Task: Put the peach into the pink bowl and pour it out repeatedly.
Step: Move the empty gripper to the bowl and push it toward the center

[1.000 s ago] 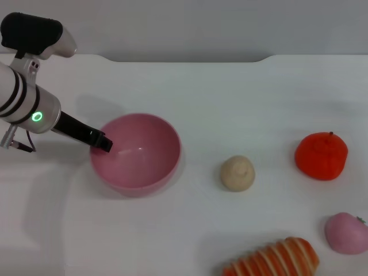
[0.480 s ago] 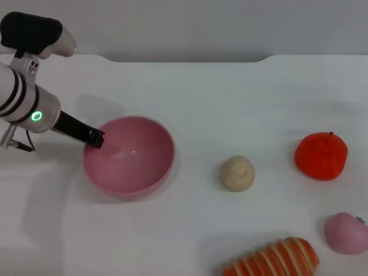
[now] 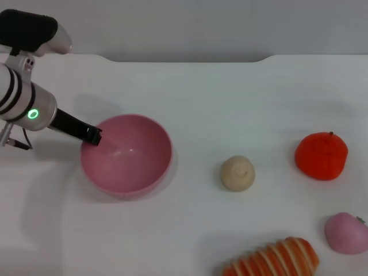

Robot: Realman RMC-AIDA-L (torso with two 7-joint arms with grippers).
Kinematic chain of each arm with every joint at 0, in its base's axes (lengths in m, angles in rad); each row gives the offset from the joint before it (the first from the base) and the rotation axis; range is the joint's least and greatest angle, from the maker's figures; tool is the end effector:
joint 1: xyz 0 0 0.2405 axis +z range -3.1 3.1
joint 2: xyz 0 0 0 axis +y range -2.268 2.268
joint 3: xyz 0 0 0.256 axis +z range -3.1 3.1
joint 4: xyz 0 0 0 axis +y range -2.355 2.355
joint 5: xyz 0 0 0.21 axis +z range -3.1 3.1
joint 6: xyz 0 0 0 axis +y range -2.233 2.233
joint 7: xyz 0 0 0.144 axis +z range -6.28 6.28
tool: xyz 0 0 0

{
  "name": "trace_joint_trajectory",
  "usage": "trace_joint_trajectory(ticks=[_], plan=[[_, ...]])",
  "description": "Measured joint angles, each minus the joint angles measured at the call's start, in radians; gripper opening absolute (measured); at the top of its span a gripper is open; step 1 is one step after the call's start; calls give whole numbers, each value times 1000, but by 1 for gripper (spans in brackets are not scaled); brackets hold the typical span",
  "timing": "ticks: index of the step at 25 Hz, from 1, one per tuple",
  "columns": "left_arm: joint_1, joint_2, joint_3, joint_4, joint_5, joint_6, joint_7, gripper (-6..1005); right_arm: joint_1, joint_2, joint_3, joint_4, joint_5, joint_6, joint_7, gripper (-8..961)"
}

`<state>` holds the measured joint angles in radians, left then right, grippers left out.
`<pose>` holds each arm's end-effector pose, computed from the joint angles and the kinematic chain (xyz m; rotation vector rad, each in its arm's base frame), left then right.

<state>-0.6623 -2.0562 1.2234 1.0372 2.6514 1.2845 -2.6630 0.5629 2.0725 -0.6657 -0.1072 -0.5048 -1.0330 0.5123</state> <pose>-0.2349 0.3947 0.0049 -2.2916 -1.2371 0.3384 0.3490 0.3766 0.0500 -1.2758 0.8031 0.8616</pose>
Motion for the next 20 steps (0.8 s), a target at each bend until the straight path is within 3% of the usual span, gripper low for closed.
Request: trace_joint_trajectory(ticks=[20], plan=[[-74,-2,-60,250,-20,235,-61,43,-9,-3,8,-13,0,16,-18,502]])
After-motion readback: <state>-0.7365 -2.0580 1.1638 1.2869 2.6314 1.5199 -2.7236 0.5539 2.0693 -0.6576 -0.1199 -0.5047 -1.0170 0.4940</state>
